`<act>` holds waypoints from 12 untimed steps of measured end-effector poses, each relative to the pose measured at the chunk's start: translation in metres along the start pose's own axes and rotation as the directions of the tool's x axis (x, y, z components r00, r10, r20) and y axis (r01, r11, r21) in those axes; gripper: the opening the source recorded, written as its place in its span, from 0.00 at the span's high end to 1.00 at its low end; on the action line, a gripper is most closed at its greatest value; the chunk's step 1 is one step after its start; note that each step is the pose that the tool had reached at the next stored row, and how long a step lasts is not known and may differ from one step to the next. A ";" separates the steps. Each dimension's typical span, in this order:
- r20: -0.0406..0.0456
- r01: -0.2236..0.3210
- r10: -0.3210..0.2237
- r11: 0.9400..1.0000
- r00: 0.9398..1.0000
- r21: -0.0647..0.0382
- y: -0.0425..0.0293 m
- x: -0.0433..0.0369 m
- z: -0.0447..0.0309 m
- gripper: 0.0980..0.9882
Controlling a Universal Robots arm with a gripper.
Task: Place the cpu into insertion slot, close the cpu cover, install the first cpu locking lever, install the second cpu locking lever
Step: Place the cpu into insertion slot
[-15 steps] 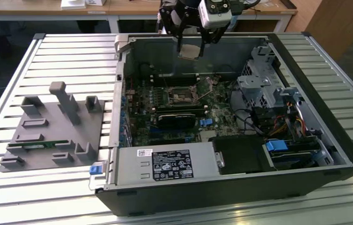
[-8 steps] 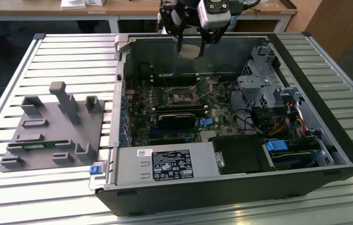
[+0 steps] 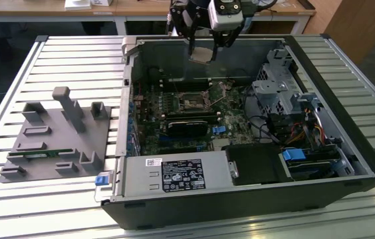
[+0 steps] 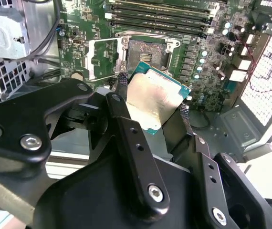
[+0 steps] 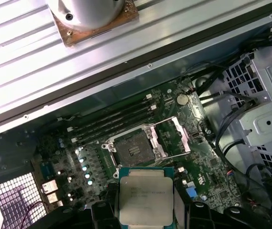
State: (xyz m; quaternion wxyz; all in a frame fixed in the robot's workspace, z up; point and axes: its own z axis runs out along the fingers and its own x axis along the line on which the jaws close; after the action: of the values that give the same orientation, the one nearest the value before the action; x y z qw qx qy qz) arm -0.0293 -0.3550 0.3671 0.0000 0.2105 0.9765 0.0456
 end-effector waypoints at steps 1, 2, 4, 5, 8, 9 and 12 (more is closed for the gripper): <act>0.001 -0.008 0.008 1.000 1.000 0.000 0.0000 0.0000 0.0000 0.50; 0.001 -0.016 0.016 1.000 1.000 0.000 0.0000 0.0000 0.0000 0.50; 0.003 -0.031 0.031 1.000 1.000 -0.001 0.0000 0.0000 0.0001 0.50; 0.003 -0.038 0.038 0.999 0.999 -0.001 0.0000 0.0000 0.0002 0.50; 0.005 -0.062 0.062 0.998 0.998 -0.001 0.0000 0.0000 0.0003 0.50; 0.006 -0.069 0.069 0.998 0.998 -0.001 0.0000 0.0000 0.0003 0.50; 0.008 -0.086 0.086 0.996 0.996 -0.002 0.0000 0.0000 0.0004 0.50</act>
State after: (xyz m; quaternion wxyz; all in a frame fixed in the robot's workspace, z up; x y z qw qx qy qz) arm -0.0294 -0.3550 0.3667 0.0020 0.2527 0.9665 0.0455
